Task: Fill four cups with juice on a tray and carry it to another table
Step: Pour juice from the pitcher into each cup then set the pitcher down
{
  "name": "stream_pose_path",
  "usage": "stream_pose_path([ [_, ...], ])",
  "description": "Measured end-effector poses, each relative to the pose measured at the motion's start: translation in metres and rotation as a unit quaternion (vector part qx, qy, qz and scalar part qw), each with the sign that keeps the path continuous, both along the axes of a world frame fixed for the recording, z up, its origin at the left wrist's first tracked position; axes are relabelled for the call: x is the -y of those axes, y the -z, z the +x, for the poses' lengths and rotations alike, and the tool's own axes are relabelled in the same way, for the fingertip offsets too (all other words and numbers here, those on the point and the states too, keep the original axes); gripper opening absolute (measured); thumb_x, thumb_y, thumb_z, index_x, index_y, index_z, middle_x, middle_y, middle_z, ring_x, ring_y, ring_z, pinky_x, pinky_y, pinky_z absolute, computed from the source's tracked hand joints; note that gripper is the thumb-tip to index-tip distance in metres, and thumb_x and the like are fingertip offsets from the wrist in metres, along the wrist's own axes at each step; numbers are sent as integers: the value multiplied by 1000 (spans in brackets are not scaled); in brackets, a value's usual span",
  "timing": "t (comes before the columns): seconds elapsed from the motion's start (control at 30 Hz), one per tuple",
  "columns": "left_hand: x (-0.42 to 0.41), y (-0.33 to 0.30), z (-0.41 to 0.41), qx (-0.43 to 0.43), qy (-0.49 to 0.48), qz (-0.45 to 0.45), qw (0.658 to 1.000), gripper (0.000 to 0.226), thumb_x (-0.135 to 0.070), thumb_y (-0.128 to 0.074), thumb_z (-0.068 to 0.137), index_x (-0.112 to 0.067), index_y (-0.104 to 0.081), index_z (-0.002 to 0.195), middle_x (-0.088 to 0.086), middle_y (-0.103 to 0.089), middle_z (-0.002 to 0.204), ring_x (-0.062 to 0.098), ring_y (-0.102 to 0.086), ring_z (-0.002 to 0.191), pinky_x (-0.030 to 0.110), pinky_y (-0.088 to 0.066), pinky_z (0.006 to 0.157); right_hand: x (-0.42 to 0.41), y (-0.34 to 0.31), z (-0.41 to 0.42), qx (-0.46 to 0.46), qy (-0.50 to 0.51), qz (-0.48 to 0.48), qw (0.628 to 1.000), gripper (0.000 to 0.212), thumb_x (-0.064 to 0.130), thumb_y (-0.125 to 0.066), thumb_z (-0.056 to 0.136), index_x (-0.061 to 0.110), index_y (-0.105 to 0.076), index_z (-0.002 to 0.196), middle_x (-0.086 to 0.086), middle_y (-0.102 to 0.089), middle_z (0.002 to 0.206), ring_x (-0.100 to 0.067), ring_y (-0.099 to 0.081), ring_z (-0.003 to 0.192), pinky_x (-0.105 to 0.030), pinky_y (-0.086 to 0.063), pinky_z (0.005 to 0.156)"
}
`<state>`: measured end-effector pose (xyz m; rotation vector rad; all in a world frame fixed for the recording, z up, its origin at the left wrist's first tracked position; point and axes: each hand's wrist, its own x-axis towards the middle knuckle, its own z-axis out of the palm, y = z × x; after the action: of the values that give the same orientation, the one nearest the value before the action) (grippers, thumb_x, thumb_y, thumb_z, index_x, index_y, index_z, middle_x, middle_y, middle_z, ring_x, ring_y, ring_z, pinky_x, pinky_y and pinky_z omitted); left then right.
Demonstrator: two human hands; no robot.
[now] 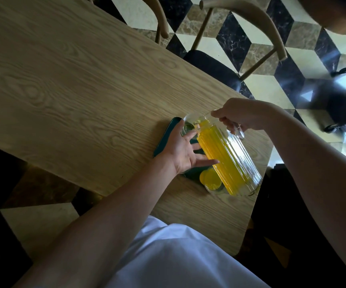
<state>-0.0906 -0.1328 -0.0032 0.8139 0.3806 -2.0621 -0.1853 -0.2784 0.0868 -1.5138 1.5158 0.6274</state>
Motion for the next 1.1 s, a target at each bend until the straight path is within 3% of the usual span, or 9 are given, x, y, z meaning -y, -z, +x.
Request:
stream_pose_path([
  [0.43, 1, 1, -5, -17, -17, 18, 1000, 80, -79, -33, 96, -36, -27, 163, 18, -9, 173, 61, -20, 149, 69, -52, 96, 2, -2, 4, -27, -16, 4, 1000, 42, 32, -53, 101, 11, -49, 64, 3, -47, 40, -12, -41, 39, -24, -37, 48],
  [0.83, -1, 10, -6, -40, -23, 15, 999, 75, -71, -37, 99, -33, -27, 163, 22, -20, 169, 65, -26, 145, 70, -58, 86, 1, -2, 5, -28, -22, 9, 999, 43, 32, -53, 101, 11, -49, 64, 2, -47, 40, -12, -40, 41, -25, -37, 50],
  [1.1, -2, 12, -9, -47, -21, 22, 998, 74, -68, -38, 100, -33, -25, 164, 21, -14, 171, 66, -24, 145, 70, -58, 84, 0, 0, 3, -33, -11, 16, 999, 40, 31, -53, 101, 11, -50, 67, 2, -47, 42, -12, -41, 40, -25, -38, 51],
])
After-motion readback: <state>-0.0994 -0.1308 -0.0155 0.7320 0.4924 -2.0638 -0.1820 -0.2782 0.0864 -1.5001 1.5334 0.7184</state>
